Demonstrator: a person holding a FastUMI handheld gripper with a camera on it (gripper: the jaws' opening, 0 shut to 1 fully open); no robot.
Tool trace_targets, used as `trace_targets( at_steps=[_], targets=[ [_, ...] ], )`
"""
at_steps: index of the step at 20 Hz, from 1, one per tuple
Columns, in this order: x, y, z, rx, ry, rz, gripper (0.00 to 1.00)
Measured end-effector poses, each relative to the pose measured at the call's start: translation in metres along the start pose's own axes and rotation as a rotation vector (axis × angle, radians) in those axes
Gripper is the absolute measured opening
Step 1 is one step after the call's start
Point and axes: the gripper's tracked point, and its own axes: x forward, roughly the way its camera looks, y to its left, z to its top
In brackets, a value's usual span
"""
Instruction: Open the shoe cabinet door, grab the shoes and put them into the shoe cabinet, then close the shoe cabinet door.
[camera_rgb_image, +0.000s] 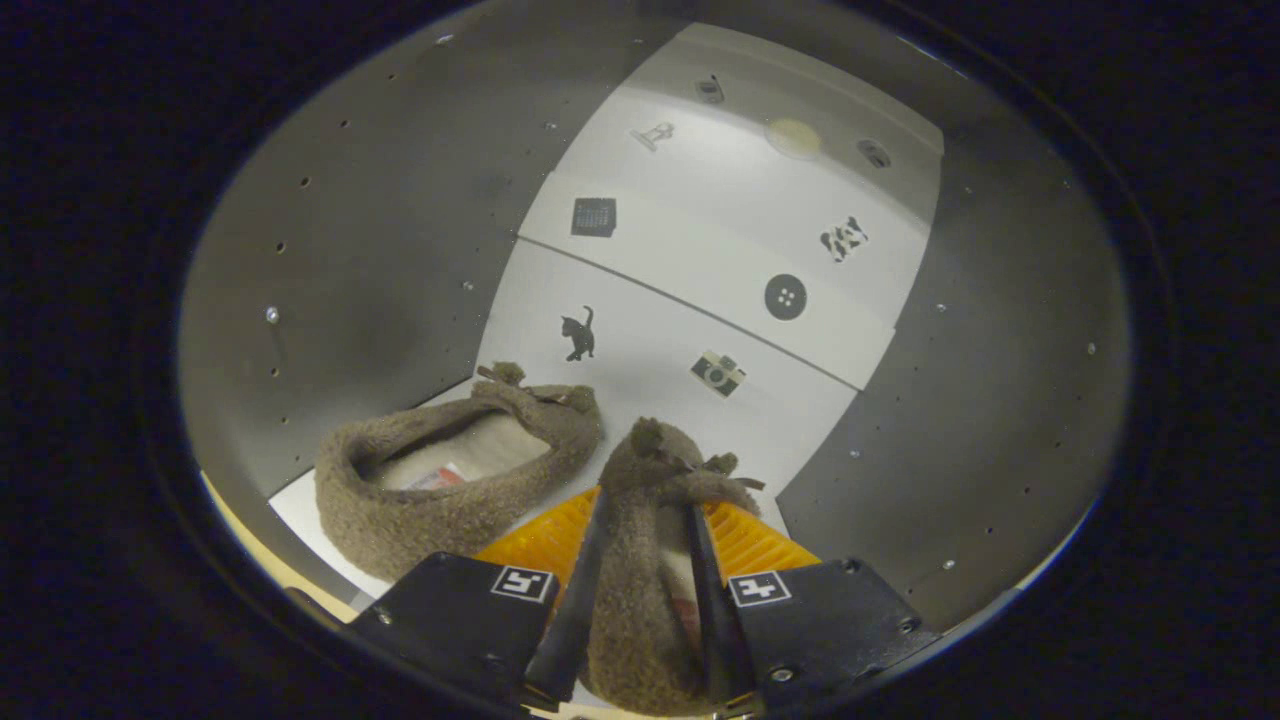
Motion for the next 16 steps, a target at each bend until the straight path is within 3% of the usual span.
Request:
trace_targets(
  at_steps=[3,7,12,16],
  targets=[
    [-0.025,-0.011,0.016,0.009,-0.053,-0.039,0.52],
    [-0.083,-0.008,0.035,0.049,-0.09,-0.02,1.0],
    [-0.19,0.006,0.064,0.2,-0.151,0.025,1.0],
    [-0.293,0.03,0.087,0.319,-0.2,0.127,1.0]
  ],
)
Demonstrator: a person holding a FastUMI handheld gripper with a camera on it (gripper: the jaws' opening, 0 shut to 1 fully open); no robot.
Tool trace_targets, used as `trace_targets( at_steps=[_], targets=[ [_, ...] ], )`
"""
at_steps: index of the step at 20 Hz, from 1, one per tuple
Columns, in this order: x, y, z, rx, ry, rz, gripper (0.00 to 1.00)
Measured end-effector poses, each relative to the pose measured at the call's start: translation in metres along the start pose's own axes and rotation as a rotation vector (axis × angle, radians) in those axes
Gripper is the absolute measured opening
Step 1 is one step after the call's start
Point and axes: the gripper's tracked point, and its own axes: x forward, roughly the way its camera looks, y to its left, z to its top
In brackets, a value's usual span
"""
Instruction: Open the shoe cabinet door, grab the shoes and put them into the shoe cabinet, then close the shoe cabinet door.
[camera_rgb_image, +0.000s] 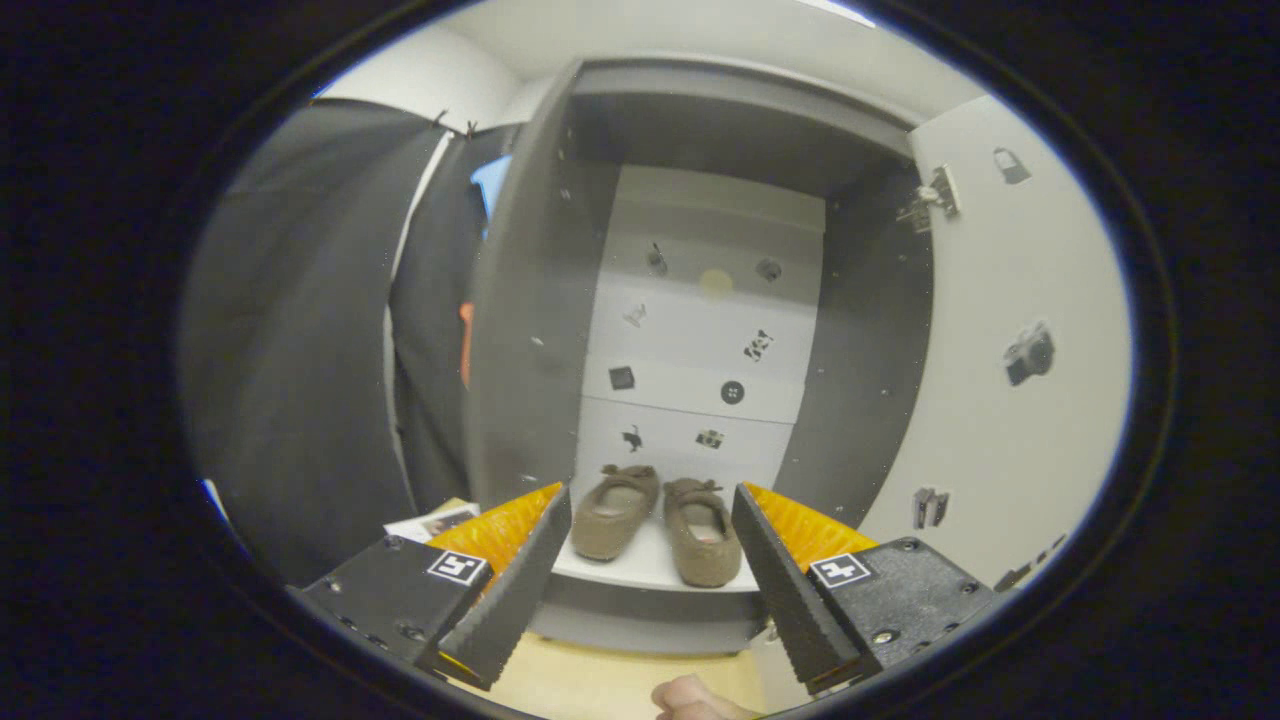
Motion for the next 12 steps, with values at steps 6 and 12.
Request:
trace_targets(
  at_steps=[6,12],
  targets=[
    [-0.133,0.011,0.032,0.03,-0.041,0.056,1.0],
    [-0.233,-0.062,0.042,0.033,-0.046,-0.027,1.0]
  ],
)
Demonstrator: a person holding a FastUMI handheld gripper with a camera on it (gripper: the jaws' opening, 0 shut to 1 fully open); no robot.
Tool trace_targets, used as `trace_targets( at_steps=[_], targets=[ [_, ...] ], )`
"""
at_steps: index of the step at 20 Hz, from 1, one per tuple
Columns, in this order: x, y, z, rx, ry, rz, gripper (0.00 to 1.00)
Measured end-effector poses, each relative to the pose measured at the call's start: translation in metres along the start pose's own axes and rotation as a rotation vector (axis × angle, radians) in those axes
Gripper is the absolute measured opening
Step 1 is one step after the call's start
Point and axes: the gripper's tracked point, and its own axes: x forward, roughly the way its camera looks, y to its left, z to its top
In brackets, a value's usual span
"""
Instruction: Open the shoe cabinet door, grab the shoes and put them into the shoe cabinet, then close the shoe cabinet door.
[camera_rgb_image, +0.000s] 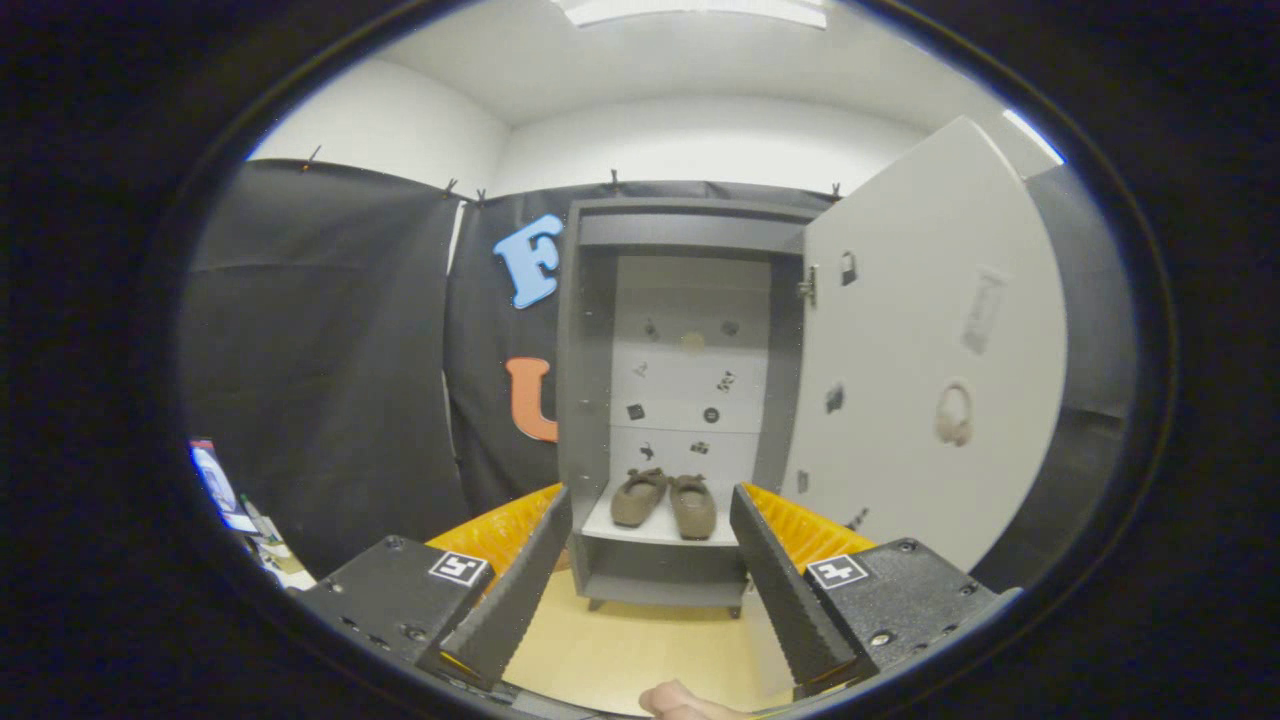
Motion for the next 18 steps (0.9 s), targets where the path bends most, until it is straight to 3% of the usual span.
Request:
trace_targets(
  at_steps=[6,11,18],
  targets=[
    [-0.091,-0.085,0.022,0.059,-0.088,-0.029,1.0],
    [-0.148,-0.208,0.01,0.135,-0.138,-0.137,1.0],
    [-0.119,-0.339,-0.013,0.033,-0.122,-0.214,0.99]
  ],
)
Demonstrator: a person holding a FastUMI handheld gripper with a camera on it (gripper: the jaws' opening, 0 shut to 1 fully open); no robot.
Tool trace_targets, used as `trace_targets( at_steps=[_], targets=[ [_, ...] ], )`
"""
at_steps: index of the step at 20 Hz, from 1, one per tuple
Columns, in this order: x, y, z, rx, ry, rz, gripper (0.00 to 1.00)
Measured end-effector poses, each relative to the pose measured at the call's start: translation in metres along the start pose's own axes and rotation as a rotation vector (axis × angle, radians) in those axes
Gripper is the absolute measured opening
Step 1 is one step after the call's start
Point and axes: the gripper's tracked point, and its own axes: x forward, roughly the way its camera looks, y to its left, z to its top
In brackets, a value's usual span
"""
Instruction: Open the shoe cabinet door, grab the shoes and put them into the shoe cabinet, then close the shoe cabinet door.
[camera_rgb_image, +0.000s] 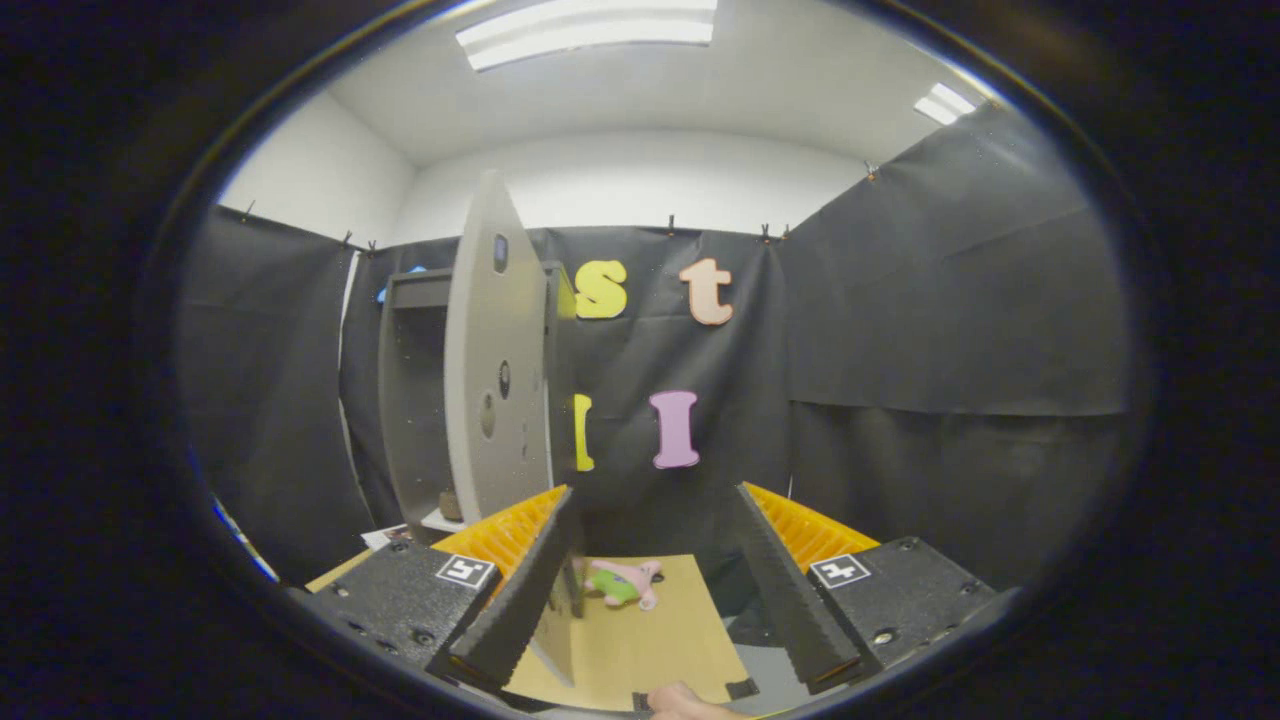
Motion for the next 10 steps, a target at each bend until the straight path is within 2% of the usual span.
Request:
trace_targets(
  at_steps=[3,6,10],
  targets=[
    [0.033,-0.022,-0.018,-0.061,0.006,0.001,0.99],
    [0.062,-0.039,-0.042,-0.017,0.067,-0.036,0.99],
    [0.095,-0.019,-0.063,0.017,0.114,-0.021,0.99]
  ],
)
